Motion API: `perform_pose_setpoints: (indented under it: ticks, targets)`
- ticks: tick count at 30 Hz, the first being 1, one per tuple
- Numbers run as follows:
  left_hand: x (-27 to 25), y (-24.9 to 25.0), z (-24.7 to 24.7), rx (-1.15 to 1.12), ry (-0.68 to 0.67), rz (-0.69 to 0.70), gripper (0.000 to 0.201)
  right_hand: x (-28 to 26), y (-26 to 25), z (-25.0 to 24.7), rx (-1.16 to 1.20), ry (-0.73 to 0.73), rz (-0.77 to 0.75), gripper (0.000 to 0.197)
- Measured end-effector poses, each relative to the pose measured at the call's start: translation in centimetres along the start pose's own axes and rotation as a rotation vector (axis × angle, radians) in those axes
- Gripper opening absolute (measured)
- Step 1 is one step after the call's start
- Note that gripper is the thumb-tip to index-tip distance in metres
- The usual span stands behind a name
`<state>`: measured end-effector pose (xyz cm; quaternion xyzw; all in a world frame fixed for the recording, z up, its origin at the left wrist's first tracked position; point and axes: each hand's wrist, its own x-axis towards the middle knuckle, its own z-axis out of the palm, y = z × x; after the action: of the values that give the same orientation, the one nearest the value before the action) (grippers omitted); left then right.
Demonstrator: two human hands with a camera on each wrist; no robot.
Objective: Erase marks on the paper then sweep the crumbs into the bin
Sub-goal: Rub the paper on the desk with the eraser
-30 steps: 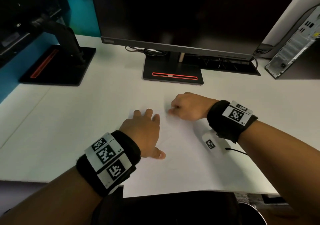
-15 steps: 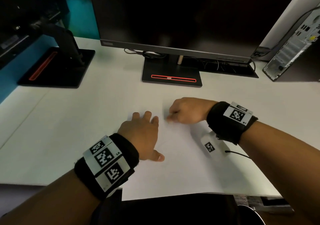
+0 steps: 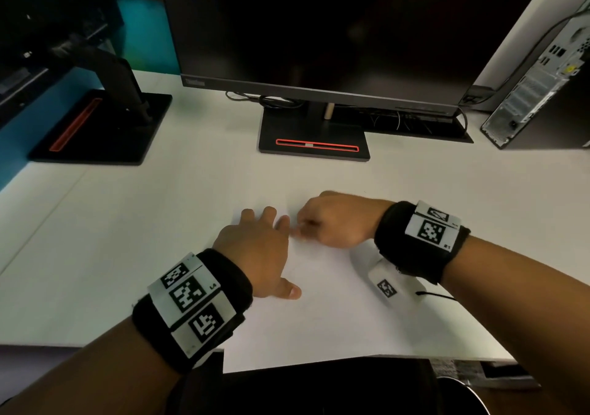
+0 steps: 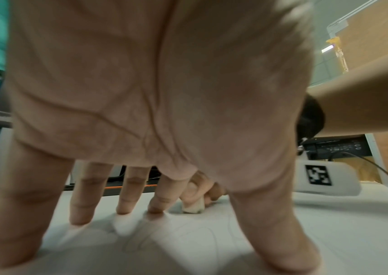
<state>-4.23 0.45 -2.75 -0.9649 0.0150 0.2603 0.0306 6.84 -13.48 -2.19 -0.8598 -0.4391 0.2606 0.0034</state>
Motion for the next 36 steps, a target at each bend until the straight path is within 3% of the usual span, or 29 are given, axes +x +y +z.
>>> perform_pose_setpoints:
  ticks: [5,10,14,19,23,27,32,36]
  targets:
    - [-0.1,0.0,-0.1,-0.005,-0.013,0.0,0.116,-0.6,0.9,-1.1,-0.013,0.022,0.072,0.04]
    - [-0.2,-0.2,0.1,0.001,-0.026,0.008,0.119,-1.0,-1.2,0.6,0.002,-0.021,-0.064,0.039]
    - [-0.4,-0.2,0.0,0.005,-0.038,0.002,0.12,-0.8,-0.4,-0.5,-0.003,0.018,0.022,0.04]
    - [-0.4,-0.3,0.1,-0.004,-0.033,0.004,0.119,-0.6,-1.7,0.6,-0.003,-0.014,-0.067,0.036]
    - [-0.5,-0.2,0.0,0.005,-0.041,0.005,0.12,0.0,-0.8,-0.4,-0.011,0.027,0.023,0.041]
    - [-0.6,-0.2,0.1,-0.006,-0.031,0.009,0.118,0.0,-1.6,0.7,-0.019,-0.023,-0.073,0.039]
    - [-0.6,-0.3,0.0,0.0,-0.053,0.004,0.121,-0.5,-0.4,-0.4,-0.014,0.007,0.039,0.041]
    - [-0.6,-0.3,0.1,-0.01,-0.052,0.01,0.12,-0.8,-1.7,0.9,-0.005,-0.029,-0.058,0.038]
